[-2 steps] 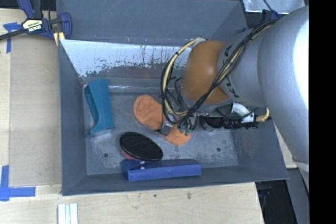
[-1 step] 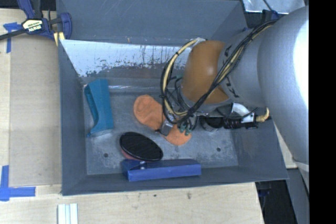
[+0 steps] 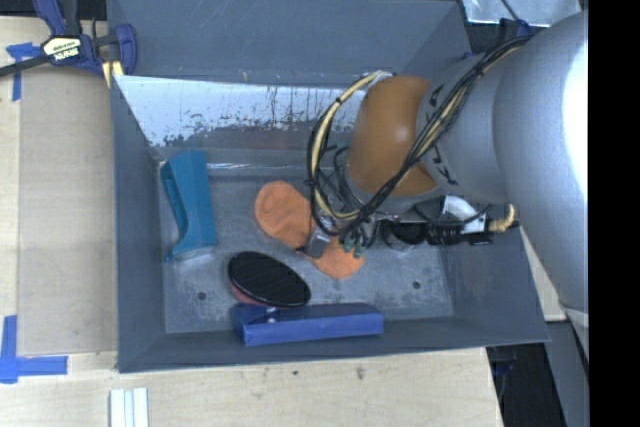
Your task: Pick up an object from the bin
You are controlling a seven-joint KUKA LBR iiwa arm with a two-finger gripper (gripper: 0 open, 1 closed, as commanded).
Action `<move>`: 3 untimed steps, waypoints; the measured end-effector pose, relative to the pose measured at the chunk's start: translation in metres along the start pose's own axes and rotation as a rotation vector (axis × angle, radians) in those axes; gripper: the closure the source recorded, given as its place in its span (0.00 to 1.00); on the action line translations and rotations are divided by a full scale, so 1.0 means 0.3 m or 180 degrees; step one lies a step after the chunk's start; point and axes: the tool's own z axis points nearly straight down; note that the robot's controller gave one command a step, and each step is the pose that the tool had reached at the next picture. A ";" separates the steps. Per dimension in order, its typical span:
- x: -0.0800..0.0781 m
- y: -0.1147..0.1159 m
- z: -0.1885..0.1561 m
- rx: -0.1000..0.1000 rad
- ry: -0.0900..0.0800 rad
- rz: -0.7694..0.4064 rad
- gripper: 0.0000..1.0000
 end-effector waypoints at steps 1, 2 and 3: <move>0.003 -0.003 -0.040 0.0009 0.0016 -0.0003 1.00; 0.000 -0.002 -0.086 0.0006 0.0011 -0.0004 1.00; 0.003 -0.005 -0.143 0.0013 0.0024 -0.0005 1.00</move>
Offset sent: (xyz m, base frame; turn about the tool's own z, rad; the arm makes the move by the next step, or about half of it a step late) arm -0.0001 0.0000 0.0552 0.0000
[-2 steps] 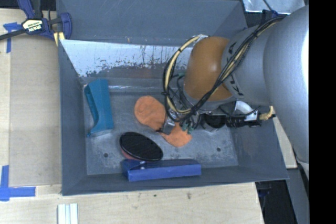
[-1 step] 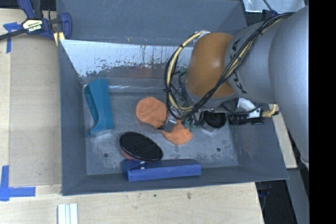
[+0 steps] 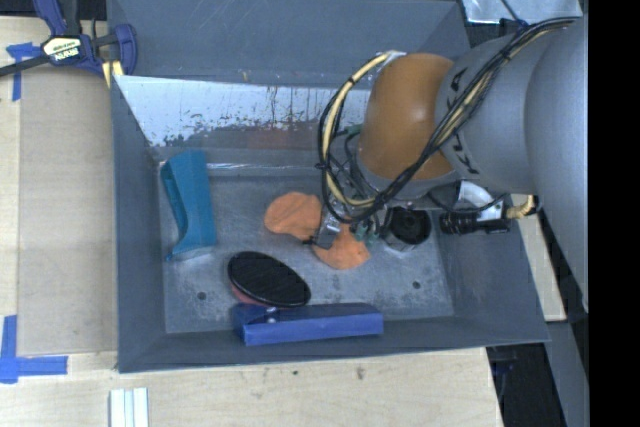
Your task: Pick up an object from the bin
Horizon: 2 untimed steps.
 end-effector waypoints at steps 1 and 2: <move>-0.002 0.001 -0.071 -0.0006 -0.0010 -0.0001 1.00; -0.007 0.003 -0.114 -0.0018 -0.0032 -0.0003 1.00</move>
Offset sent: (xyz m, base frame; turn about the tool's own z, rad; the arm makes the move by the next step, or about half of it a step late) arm -0.0001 -0.0001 0.0497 0.0000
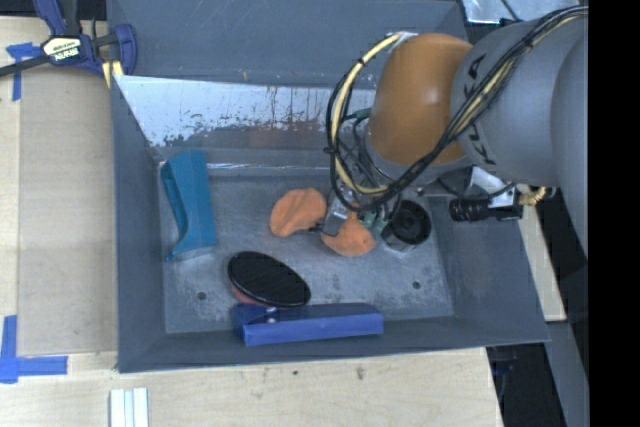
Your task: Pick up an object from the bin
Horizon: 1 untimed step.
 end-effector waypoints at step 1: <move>0.001 -0.001 -0.027 0.0004 0.0007 -0.0002 1.00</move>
Offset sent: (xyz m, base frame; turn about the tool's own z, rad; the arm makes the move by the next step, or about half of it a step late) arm -0.0003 0.0000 0.0229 0.0000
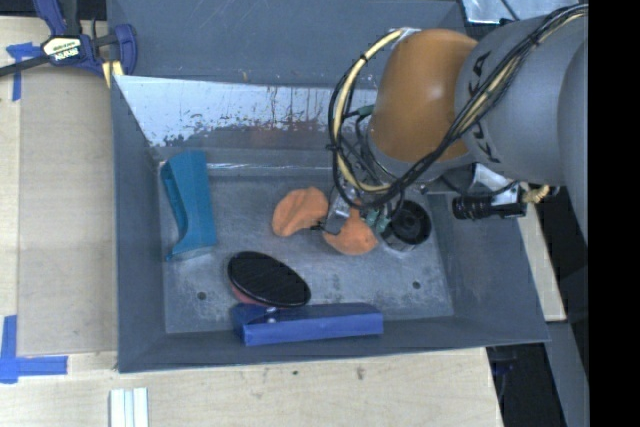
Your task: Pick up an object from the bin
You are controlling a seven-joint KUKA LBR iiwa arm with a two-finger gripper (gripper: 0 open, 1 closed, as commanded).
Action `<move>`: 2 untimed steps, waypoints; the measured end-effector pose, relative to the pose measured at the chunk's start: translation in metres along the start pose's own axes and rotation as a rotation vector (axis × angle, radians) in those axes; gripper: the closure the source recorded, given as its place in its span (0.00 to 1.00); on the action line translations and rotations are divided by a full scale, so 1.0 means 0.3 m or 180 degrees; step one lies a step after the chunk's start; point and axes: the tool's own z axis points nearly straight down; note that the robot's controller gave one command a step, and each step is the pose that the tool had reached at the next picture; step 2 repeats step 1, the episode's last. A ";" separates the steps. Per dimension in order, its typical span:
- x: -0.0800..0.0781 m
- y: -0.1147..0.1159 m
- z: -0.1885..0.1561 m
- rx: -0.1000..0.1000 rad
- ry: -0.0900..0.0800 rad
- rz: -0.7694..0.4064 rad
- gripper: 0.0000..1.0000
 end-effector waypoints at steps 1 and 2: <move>-0.002 0.000 -0.022 -0.0001 -0.0002 -0.0003 1.00; -0.002 0.000 -0.022 -0.0001 -0.0002 -0.0003 1.00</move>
Offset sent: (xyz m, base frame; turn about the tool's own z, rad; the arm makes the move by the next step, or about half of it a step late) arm -0.0001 0.0000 0.0235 0.0000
